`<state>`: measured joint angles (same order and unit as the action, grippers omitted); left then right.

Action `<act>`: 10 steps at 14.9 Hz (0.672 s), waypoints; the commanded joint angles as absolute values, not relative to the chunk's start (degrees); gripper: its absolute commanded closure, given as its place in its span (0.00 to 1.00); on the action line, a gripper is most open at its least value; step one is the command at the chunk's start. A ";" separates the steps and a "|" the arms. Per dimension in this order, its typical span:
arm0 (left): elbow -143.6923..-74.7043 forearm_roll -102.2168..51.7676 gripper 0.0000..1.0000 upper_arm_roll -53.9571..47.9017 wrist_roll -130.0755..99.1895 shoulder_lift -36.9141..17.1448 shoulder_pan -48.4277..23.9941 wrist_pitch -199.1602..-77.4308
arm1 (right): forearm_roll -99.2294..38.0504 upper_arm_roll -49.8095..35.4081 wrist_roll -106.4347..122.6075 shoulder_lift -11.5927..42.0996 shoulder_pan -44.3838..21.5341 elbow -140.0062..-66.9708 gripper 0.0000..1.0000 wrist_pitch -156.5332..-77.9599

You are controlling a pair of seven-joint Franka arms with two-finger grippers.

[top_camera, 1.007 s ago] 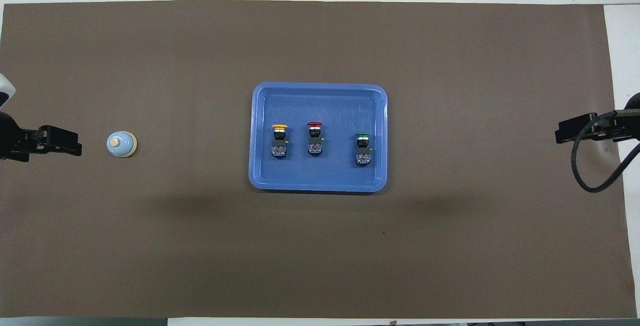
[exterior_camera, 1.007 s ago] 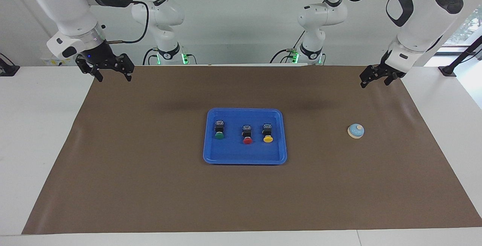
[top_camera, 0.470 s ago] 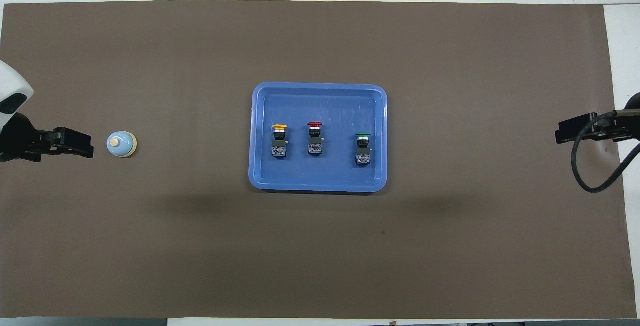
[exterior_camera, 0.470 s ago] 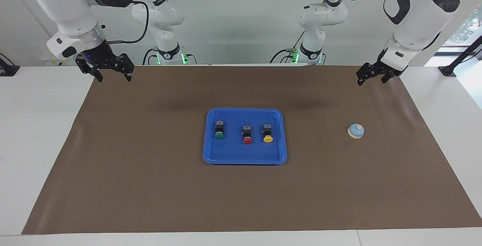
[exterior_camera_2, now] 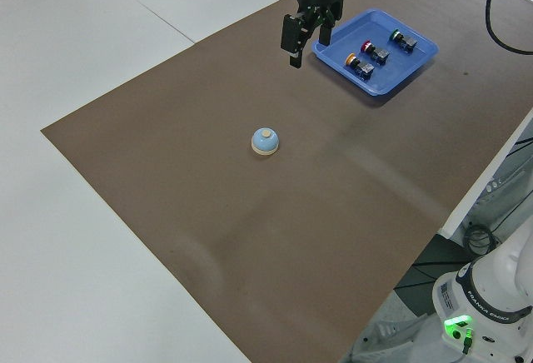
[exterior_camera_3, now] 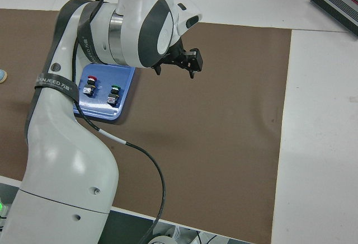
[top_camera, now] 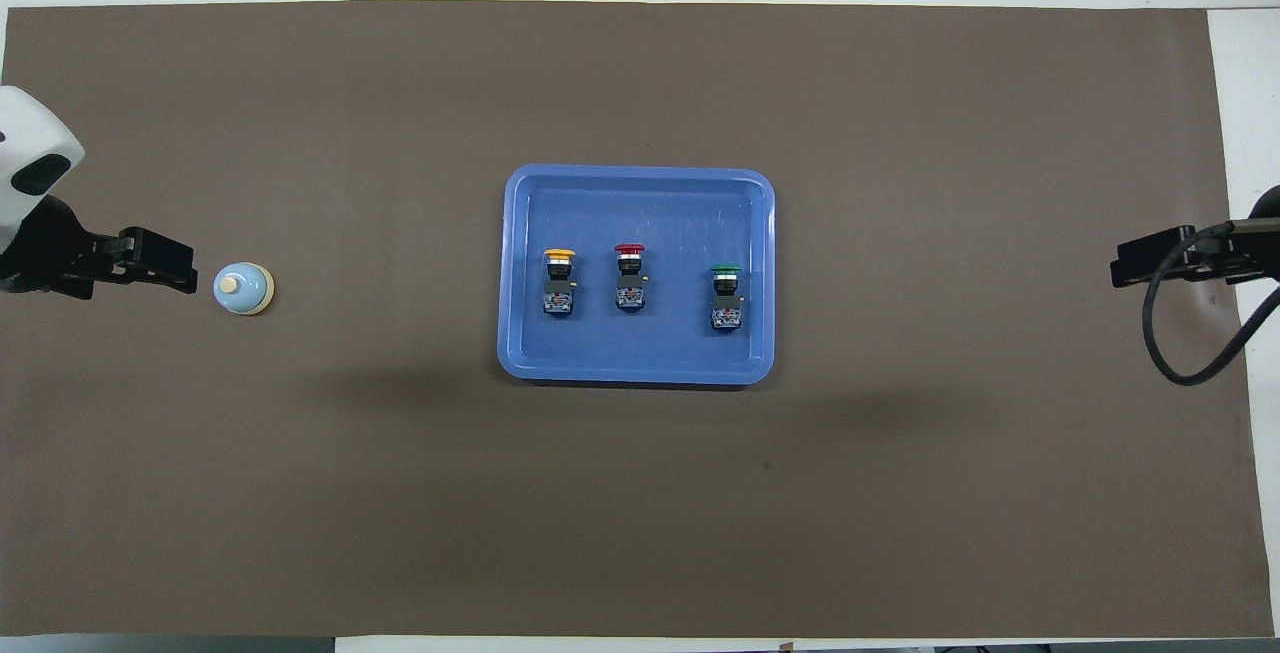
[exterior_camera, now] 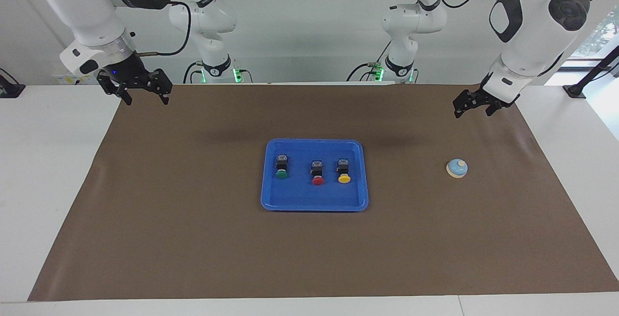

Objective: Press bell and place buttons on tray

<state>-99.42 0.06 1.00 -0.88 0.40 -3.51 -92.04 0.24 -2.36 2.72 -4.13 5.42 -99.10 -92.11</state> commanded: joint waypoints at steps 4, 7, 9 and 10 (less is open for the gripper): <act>-92.11 -0.35 0.00 -0.09 -0.62 -2.46 -2.99 -86.92 | -0.79 -2.37 2.37 -5.01 5.71 -99.76 0.00 -91.41; -92.20 -0.35 0.00 0.09 -0.97 -2.55 -2.99 -88.41 | -0.79 -2.37 2.37 -5.01 5.71 -99.76 0.00 -91.41; -92.20 -0.35 0.00 0.09 -1.14 -2.55 -2.99 -88.77 | -0.79 -2.37 2.37 -5.01 5.71 -99.76 0.00 -91.41; -92.20 -0.35 0.00 0.09 -1.14 -2.55 -2.99 -88.86 | -0.79 -2.37 2.37 -5.01 5.71 -99.76 0.00 -91.41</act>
